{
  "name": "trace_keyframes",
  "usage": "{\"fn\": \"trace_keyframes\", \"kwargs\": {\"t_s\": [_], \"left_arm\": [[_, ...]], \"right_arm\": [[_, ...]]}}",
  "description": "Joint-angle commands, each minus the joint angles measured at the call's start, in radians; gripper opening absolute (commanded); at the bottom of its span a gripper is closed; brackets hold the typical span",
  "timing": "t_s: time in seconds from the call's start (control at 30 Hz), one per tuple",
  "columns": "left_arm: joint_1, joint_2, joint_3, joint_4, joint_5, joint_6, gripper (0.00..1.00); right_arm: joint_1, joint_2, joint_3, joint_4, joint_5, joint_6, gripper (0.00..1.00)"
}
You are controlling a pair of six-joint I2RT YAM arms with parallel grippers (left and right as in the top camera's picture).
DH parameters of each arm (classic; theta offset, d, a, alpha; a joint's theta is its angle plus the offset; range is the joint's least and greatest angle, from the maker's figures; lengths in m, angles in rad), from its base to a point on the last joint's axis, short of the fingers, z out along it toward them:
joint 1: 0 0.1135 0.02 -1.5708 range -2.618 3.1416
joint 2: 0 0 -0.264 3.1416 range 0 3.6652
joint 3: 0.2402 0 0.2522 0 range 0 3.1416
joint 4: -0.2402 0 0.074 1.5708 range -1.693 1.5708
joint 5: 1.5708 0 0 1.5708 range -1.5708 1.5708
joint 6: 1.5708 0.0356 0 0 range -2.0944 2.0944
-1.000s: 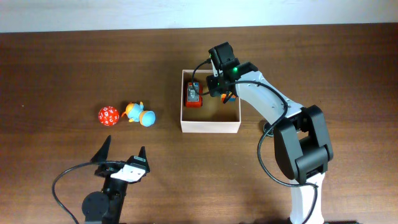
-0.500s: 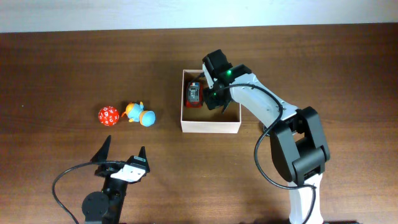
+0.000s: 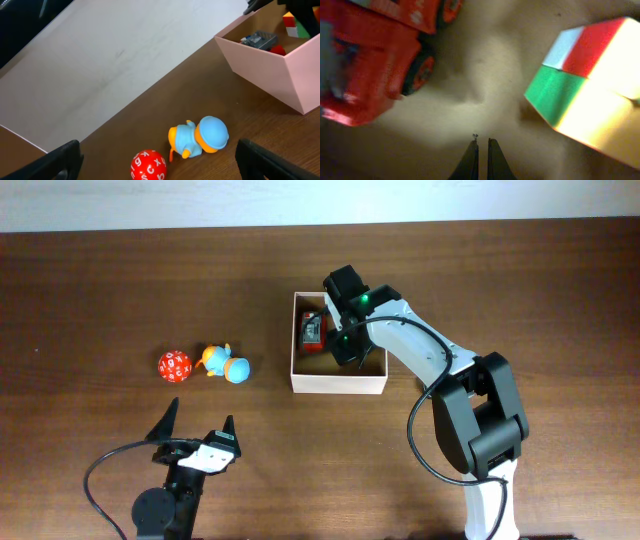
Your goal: Pack container
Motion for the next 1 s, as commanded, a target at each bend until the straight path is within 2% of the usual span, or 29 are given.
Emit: {"fn": "trace_keyframes", "kwargs": {"t_s": [0.0, 0.6, 0.97], "left_arm": [[0.006, -0.01, -0.006, -0.002, -0.008, -0.006, 0.99], [0.006, -0.01, -0.006, -0.002, -0.008, -0.006, 0.99], [0.006, -0.01, -0.006, -0.002, -0.008, -0.006, 0.99]], "right_arm": [[0.002, -0.004, 0.023, -0.006, 0.085, -0.011, 0.04], [0.002, -0.004, 0.023, 0.052, 0.22, -0.064, 0.04], [-0.026, -0.003, 0.023, 0.066, 0.239, -0.09, 0.04]]}}
